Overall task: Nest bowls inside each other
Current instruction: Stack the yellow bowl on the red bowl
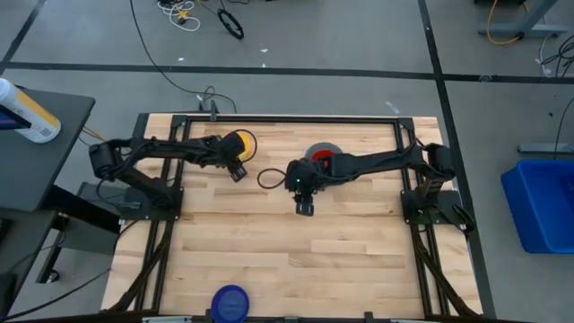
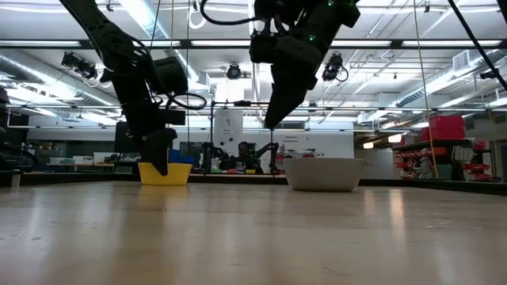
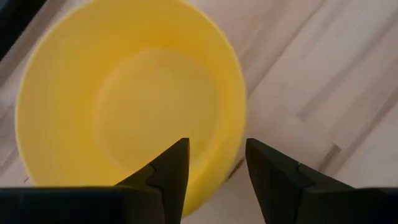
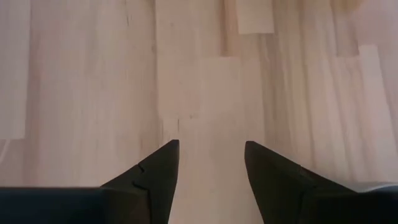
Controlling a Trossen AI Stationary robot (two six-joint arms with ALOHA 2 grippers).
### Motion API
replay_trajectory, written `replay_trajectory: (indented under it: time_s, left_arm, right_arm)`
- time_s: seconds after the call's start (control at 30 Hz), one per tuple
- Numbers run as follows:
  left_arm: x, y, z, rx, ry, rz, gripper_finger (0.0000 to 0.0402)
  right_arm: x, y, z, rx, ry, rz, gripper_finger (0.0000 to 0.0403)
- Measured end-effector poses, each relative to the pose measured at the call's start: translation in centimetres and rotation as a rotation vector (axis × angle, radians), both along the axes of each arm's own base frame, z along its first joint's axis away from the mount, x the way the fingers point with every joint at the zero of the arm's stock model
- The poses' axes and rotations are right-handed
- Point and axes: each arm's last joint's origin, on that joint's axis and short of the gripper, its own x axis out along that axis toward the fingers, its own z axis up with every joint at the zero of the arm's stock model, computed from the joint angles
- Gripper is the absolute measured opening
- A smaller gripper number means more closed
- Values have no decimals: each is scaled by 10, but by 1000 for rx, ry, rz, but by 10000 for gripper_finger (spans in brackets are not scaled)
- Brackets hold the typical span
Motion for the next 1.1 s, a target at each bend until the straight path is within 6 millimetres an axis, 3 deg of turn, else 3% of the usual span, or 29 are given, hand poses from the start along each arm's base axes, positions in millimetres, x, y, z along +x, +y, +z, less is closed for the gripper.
replay_trajectory:
  time_s: [0.13, 0.3, 0.5, 0.6, 0.7, 0.83, 0.93, 1.1]
  left_arm:
    - [-1, 1, -1, -2, 2, 7, 139]
    - [3, 0, 1, 35, -1, -39, 19]
    - [23, -13, 8, 126, -99, -174, 7]
    - [28, -18, 10, 149, -128, -209, 6]
    - [31, -20, 12, 174, -143, -214, 6]
    - [37, -23, 16, 193, -199, -250, 6]
    - [45, -29, 22, 185, -291, -328, 6]
    - [68, -46, 48, 221, -371, -447, 6]
  right_arm:
    - [0, 8, 0, -33, 2, -15, 191]
    - [1, 26, 1, -24, -23, -30, 183]
    - [2, 76, 9, -91, -140, 56, 158]
    - [-9, 104, 34, -120, -256, 151, 139]
    - [-37, 118, 73, -176, -403, 180, 124]
    - [-98, 111, 103, -183, -559, 140, 115]
    - [-142, 100, 96, -111, -695, 110, 114]
    - [-194, 82, 48, 4, -874, 68, 114]
